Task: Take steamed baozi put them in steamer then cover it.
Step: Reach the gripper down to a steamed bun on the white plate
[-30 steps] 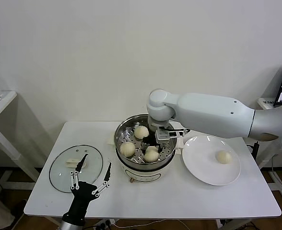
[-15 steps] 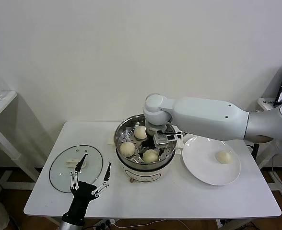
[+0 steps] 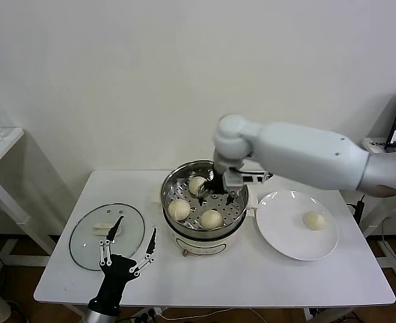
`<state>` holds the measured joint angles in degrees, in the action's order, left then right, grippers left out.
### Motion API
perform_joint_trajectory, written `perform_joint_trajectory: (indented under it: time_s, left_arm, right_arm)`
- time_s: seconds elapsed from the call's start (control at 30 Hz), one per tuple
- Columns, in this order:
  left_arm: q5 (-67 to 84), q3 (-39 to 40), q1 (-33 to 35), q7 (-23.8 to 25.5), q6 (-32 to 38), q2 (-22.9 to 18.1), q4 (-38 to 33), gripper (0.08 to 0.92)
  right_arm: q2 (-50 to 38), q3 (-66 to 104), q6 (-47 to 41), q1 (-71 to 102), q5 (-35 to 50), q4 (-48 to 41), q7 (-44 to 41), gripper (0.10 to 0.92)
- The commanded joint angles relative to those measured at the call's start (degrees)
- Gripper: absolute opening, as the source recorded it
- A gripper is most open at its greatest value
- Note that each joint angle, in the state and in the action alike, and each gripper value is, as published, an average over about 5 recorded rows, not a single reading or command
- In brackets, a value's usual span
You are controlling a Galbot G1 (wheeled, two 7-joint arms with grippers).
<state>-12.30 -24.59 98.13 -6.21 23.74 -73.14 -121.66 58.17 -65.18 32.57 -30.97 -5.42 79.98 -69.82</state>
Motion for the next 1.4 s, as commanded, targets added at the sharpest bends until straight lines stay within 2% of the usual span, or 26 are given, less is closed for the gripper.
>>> perform_joint_trajectory:
  time_s: [0.03, 0.13, 0.23, 0.47, 0.67, 0.97, 1.4]
  left_arm:
    - [0.0, 0.4, -0.3, 0.0, -0.2, 0.4, 0.1, 0.823]
    - [0.0, 0.6, -0.5, 0.1, -0.3, 0.6, 0.0, 0.823]
    - [0.0, 0.7, -0.6, 0.0, -0.5, 0.5, 0.0, 0.823]
    - [-0.1, 0.5, -0.6, -0.1, -1.0, 0.3, 0.2, 0.823]
    - [-0.1, 0.1, 0.1, -0.1, -1.1, 0.3, -0.1, 0.823]
    - [-0.1, -0.6, 0.9, -0.1, -0.8, 0.2, -0.2, 0.823]
    - [-0.1, -0.5, 0.8, -0.1, -0.7, 0.2, 0.3, 0.823]
  right_arm:
    - [-15.2, 4.0, -28.1, -1.8, 21.7, -10.3, -1.9, 0.823]
    - [-17.9, 3.6, -32.9, -0.6, 23.6, -16.8, -2.5, 0.823]
    - [-19.7, 3.0, -33.8, 1.5, 22.7, -23.2, -3.2, 0.823]
    - [-21.4, 6.9, -32.1, 11.2, 15.2, -32.2, -3.4, 0.823]
    - [-18.5, 12.4, -29.9, 18.9, 9.2, -38.6, -2.2, 0.823]
    - [-12.9, 15.5, -28.1, 22.6, 4.3, -44.7, -1.2, 0.823]
    - [-8.2, 17.9, -27.0, 25.4, 2.8, -48.7, 0.2, 0.823]
